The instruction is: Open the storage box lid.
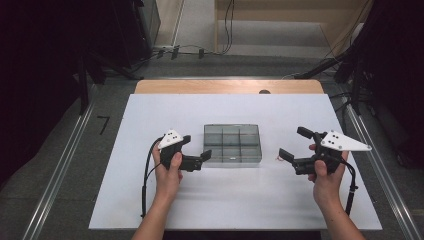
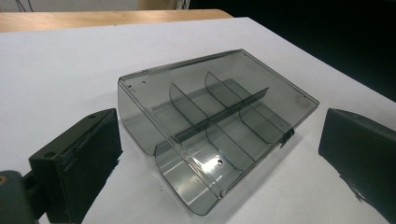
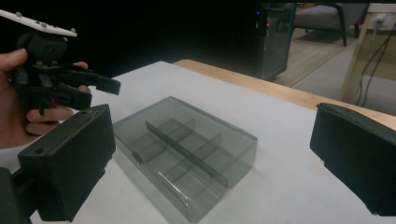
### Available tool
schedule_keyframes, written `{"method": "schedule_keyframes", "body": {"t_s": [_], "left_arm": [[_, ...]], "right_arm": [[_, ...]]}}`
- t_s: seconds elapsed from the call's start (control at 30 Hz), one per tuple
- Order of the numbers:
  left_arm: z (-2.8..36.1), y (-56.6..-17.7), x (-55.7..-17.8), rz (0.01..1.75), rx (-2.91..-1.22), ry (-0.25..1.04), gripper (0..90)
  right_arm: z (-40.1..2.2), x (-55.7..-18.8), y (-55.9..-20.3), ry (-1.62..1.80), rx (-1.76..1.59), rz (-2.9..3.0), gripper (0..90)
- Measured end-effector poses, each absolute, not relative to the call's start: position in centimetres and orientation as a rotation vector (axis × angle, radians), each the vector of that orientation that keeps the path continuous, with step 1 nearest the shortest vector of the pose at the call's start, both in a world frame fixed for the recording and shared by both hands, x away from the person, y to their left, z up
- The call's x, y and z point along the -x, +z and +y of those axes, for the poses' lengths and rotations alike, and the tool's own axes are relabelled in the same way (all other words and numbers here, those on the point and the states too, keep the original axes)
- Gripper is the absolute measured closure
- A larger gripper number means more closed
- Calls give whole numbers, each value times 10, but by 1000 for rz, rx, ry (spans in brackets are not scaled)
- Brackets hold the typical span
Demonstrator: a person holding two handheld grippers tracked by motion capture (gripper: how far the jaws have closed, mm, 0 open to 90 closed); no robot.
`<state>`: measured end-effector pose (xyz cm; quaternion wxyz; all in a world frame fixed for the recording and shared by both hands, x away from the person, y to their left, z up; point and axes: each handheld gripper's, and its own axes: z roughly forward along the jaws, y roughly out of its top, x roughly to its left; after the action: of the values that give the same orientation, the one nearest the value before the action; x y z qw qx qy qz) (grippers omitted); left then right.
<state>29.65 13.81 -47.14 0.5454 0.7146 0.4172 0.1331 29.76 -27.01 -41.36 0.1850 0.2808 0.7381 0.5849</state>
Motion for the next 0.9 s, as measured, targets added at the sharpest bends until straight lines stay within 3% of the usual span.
{"method": "schedule_keyframes", "body": {"t_s": [0.43,0.67,0.9], "left_arm": [[138,-472,-296,970,-1688,307,0],[138,-478,-294,976,-1686,290,0],[140,-480,-291,979,-1688,287,0]], "right_arm": [[-220,-306,-408,1677,-717,2187,46],[-184,-299,-427,1552,-704,2332,243],[-162,-289,-447,1490,-745,2371,614]]}}
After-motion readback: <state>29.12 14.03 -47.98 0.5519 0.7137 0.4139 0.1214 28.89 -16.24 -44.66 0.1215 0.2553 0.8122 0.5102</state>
